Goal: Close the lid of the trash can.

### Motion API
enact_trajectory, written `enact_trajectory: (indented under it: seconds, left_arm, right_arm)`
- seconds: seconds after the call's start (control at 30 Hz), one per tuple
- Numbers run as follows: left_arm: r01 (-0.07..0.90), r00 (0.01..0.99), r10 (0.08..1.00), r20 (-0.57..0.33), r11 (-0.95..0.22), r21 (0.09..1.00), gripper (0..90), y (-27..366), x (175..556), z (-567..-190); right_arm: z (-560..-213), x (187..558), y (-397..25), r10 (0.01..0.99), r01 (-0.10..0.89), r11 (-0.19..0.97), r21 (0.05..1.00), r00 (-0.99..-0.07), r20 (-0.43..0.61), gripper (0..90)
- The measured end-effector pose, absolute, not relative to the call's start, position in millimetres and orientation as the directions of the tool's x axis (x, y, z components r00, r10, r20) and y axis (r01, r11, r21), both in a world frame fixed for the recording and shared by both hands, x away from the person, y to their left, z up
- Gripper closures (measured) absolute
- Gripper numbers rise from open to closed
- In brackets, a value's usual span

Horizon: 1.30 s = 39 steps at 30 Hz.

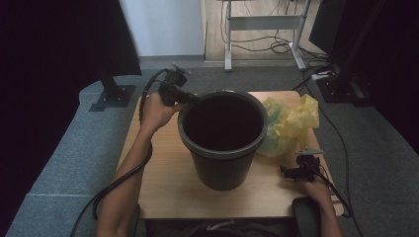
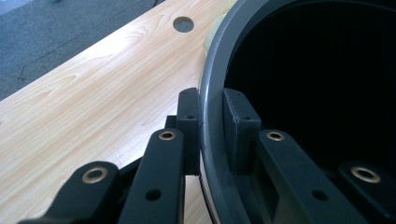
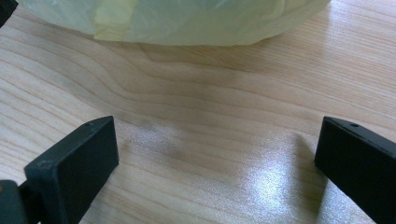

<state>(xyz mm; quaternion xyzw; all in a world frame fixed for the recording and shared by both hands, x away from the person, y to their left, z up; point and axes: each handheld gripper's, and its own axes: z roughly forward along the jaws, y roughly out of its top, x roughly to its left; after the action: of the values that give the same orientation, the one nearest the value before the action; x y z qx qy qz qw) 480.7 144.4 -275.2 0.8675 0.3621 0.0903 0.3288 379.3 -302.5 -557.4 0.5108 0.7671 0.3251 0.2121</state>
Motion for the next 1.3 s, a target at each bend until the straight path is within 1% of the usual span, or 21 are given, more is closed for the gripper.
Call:
enact_trajectory:
  seconds: [0.17,0.23,0.27,0.33,0.43,0.47,0.5,0.53,0.63,0.67,0.73,0.83,0.97,1.13,1.3]
  left_arm:
    - [0.561,0.723,0.687,-0.072,-0.524,0.641,77.3,144.4,479.6,-276.4]
    - [0.552,0.727,0.684,-0.068,-0.521,0.651,75.8,144.9,479.6,-276.3]
    - [0.549,0.727,0.683,-0.071,-0.516,0.657,72.3,145.3,479.6,-275.9]
    - [0.535,0.738,0.671,-0.071,-0.518,0.668,57.9,146.7,480.1,-274.1]
    - [0.509,0.742,0.669,-0.045,-0.517,0.688,41.5,148.6,478.3,-271.5]
    - [0.509,0.742,0.669,-0.045,-0.517,0.688,37.8,148.6,478.3,-271.5]
    - [0.498,0.742,0.67,-0.034,-0.515,0.698,37.8,152.0,476.7,-269.2]
    - [0.497,0.739,0.673,-0.034,-0.511,0.701,27.8,153.9,476.1,-268.2]
    - [0.503,0.725,0.687,-0.04,-0.489,0.713,16.0,162.3,474.8,-265.6]
    - [0.504,0.718,0.695,-0.038,-0.481,0.718,13.6,165.5,474.0,-264.7]
    - [0.506,0.704,0.71,-0.032,-0.469,0.724,12.7,172.7,472.5,-263.3]
    - [0.503,0.695,0.718,-0.025,-0.462,0.73,6.0,184.2,469.3,-261.4]
    - [0.502,0.679,0.734,-0.021,-0.443,0.742,0.0,201.5,465.1,-260.9]
    - [0.491,0.658,0.753,-0.009,-0.42,0.763,0.0,225.5,460.5,-265.5]
    - [0.487,0.639,0.769,0.008,-0.412,0.77,0.0,245.6,455.0,-279.6]
  right_arm:
    - [-557.4,379.3,-302.4,0.922,0.647,0.266,0.715,-0.387,0.007,0.0]
    - [-557.3,379.2,-302.4,0.922,0.647,0.265,0.714,-0.387,0.008,0.0]
    - [-557.3,379.2,-302.4,0.922,0.647,0.266,0.715,-0.388,0.008,0.0]
    - [-557.4,379.3,-302.5,0.921,0.647,0.266,0.715,-0.389,0.009,0.0]
    - [-557.4,379.3,-302.4,0.922,0.647,0.266,0.715,-0.388,0.009,0.0]
    - [-557.4,379.3,-302.4,0.922,0.647,0.266,0.715,-0.388,0.009,0.0]
    - [-557.4,379.3,-302.4,0.922,0.647,0.266,0.715,-0.388,0.009,0.0]
    - [-557.4,379.3,-302.4,0.922,0.647,0.266,0.715,-0.388,0.009,0.0]
    - [-557.4,379.3,-302.4,0.922,0.647,0.266,0.715,-0.388,0.008,0.0]
    - [-557.4,379.3,-302.4,0.922,0.647,0.266,0.715,-0.388,0.008,0.0]
    - [-557.4,379.3,-302.4,0.922,0.647,0.266,0.714,-0.388,0.009,0.0]
    - [-557.3,379.2,-302.3,0.922,0.649,0.264,0.714,-0.386,0.009,0.0]
    - [-557.3,379.3,-302.5,0.922,0.646,0.267,0.715,-0.388,0.007,0.0]
    - [-557.4,379.3,-302.5,0.921,0.646,0.267,0.715,-0.388,0.007,0.0]
    - [-557.4,379.3,-302.5,0.922,0.646,0.267,0.715,-0.388,0.007,0.0]
